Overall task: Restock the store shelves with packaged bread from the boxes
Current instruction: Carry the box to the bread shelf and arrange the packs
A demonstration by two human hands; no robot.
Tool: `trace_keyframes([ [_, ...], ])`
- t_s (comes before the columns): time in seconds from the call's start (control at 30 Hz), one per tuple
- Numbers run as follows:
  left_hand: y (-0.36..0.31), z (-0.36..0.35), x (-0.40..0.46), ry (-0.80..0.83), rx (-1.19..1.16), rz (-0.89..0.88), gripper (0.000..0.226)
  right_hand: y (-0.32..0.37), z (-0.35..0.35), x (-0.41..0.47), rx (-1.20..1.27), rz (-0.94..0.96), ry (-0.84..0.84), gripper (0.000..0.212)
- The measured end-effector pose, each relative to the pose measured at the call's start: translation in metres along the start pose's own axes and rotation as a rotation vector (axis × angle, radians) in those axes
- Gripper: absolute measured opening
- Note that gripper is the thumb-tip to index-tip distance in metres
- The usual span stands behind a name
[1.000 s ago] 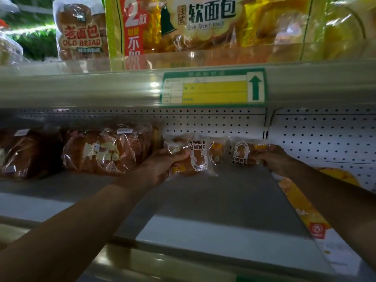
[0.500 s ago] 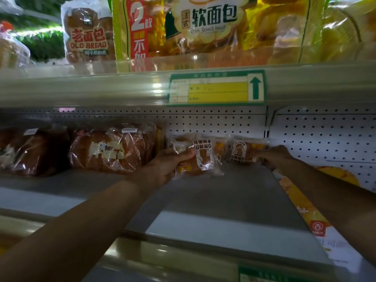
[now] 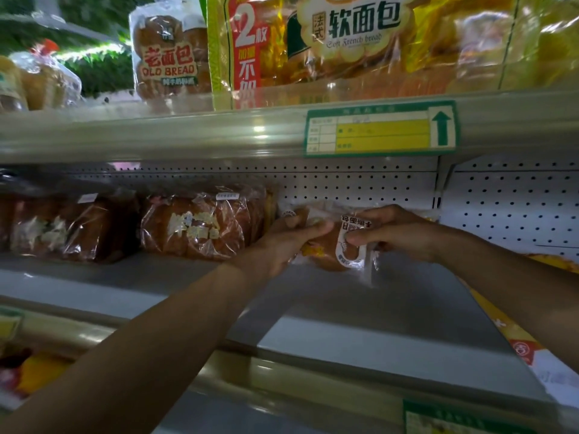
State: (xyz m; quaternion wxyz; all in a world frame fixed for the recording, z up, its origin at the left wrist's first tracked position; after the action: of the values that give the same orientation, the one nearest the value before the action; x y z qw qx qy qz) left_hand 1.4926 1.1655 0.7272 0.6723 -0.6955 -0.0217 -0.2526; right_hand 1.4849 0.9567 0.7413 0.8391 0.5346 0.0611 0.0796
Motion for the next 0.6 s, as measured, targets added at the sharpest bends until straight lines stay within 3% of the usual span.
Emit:
trace_keyframes([
  [0.13, -0.005, 0.012, 0.001, -0.145, -0.269, 0.075, 0.063, 0.000, -0.003, 0.003, 0.364, 0.021, -0.055, 0.040],
  [0.23, -0.003, 0.007, -0.003, -0.001, -0.202, 0.063, 0.061, -0.002, -0.014, 0.005, 0.567, 0.012, -0.020, 0.029],
  [0.3, 0.000, 0.003, -0.003, 0.064, -0.135, 0.040, 0.045, -0.001, -0.026, 0.002, 0.466, 0.000, 0.017, 0.035],
  [0.4, -0.001, 0.009, 0.001, -0.026, -0.003, 0.032, 0.055, 0.003, -0.026, -0.005, 0.203, 0.002, -0.060, 0.039],
  [0.5, -0.001, 0.020, 0.001, 0.073, 0.257, -0.020, 0.061, 0.003, -0.008, -0.009, 0.070, 0.073, -0.154, 0.073],
  [0.6, -0.005, 0.021, 0.004, 0.188, 0.381, -0.059, 0.065, -0.001, -0.013, -0.013, -0.116, 0.104, -0.003, 0.060],
])
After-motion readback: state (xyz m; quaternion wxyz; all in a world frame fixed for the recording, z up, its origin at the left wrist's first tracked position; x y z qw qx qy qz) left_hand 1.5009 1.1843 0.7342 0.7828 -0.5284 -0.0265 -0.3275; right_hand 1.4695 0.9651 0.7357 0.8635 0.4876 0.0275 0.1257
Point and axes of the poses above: each hand's wrist, its own x-axis towards the middle knuckle, its own z-axis out of the back of the hand, y = z × x, the point moved 1 cm from there along x, towards the middle knuckle, and after that the axes turned 12 degrees about -z, right-handed, at the moved point
